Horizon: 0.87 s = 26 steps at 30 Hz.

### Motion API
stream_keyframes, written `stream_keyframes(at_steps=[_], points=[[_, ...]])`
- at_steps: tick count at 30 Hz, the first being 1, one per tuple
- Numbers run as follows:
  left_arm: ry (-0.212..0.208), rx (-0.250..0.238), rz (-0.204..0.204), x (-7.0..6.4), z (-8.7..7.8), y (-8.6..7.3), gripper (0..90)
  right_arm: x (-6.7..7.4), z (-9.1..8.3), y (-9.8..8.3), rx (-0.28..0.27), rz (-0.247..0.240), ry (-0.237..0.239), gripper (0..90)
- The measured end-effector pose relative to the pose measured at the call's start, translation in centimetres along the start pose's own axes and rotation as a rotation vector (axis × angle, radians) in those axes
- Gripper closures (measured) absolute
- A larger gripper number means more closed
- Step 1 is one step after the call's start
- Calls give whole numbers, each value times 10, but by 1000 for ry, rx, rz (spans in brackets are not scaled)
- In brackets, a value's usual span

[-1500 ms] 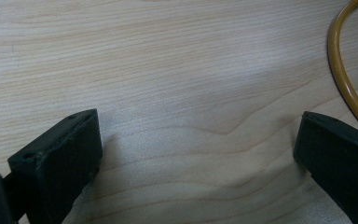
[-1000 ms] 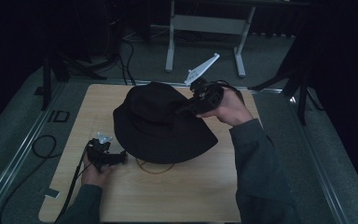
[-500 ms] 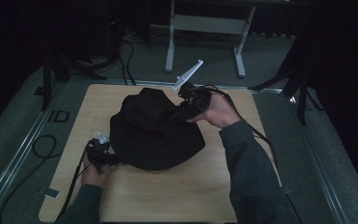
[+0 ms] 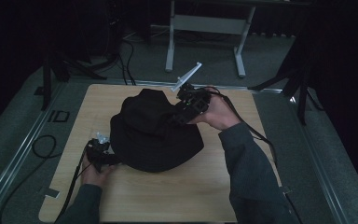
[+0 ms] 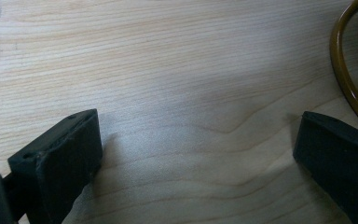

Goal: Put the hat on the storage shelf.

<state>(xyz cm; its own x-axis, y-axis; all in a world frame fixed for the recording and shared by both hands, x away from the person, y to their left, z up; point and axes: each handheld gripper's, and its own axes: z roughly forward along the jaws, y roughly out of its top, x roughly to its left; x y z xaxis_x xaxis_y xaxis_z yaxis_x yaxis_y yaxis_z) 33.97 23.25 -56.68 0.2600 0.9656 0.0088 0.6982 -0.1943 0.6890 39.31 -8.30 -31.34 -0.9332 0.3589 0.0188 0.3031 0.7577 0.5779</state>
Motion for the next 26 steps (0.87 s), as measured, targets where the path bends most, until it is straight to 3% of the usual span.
stream_keyframes(at_steps=[9,13,16,18,26], points=[[3,2,-2,2,-1,-1,13,-6,-3,-2,28,61,-86,268],[4,1,-3,2,-1,-1,13,-11,-2,-9,16,101,-57,280],[4,4,0,2,-1,-1,13,-9,-3,-14,28,94,-69,274],[4,4,0,2,-1,-1,13,-9,-6,-19,14,95,-51,274],[4,1,-3,2,-1,-1,13,-10,-20,-47,14,114,-77,269]])
